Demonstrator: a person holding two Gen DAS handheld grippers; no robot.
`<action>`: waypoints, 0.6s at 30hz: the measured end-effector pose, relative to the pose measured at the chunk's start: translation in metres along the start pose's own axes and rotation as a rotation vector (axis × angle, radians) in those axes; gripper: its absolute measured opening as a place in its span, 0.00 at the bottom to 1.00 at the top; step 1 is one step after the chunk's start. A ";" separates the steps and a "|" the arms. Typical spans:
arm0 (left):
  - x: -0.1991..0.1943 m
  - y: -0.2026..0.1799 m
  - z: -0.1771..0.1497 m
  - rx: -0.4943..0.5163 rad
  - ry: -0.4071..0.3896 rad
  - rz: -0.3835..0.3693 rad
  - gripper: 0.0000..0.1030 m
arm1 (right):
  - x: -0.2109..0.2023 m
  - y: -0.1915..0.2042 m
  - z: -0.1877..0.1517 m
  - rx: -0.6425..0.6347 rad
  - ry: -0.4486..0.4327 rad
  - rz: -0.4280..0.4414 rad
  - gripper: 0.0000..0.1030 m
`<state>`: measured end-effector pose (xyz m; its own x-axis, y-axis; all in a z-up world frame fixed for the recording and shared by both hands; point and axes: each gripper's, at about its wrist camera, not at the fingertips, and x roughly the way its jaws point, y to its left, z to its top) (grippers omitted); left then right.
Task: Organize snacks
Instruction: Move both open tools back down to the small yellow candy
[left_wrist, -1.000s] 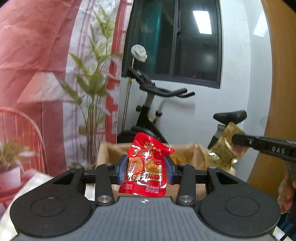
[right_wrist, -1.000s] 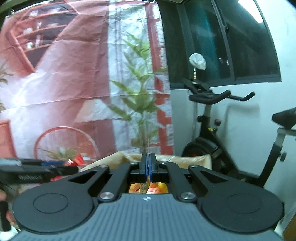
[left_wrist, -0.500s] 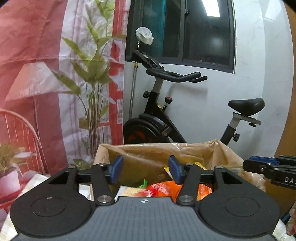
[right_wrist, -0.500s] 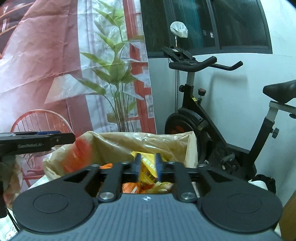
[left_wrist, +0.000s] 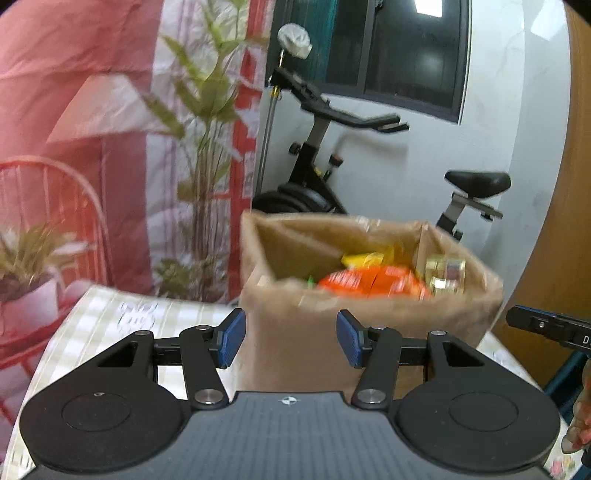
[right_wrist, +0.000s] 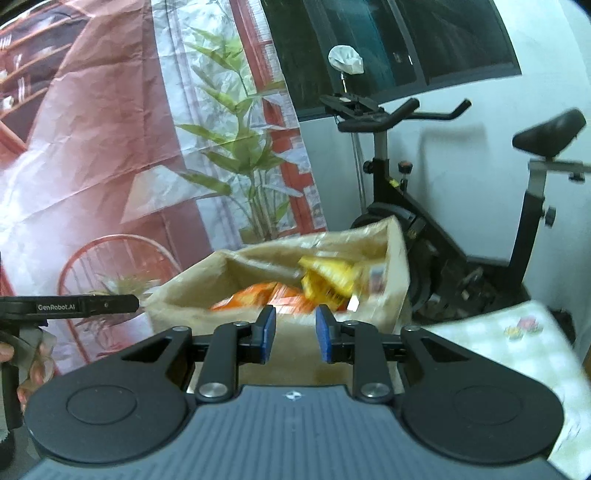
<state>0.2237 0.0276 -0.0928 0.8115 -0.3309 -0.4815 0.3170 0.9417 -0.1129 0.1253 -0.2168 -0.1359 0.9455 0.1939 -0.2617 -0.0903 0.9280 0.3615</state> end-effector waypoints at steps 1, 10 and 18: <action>-0.001 0.003 -0.006 0.004 0.014 0.003 0.55 | -0.001 0.002 -0.007 0.015 0.006 0.000 0.25; 0.010 0.039 -0.047 0.009 0.107 0.024 0.55 | 0.020 0.029 -0.071 0.066 0.150 0.008 0.32; 0.031 0.082 -0.067 -0.037 0.164 0.058 0.55 | 0.092 0.060 -0.116 0.029 0.333 0.019 0.50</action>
<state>0.2423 0.0987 -0.1749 0.7362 -0.2647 -0.6229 0.2511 0.9615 -0.1118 0.1704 -0.1065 -0.2416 0.7891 0.3085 -0.5312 -0.0930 0.9148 0.3932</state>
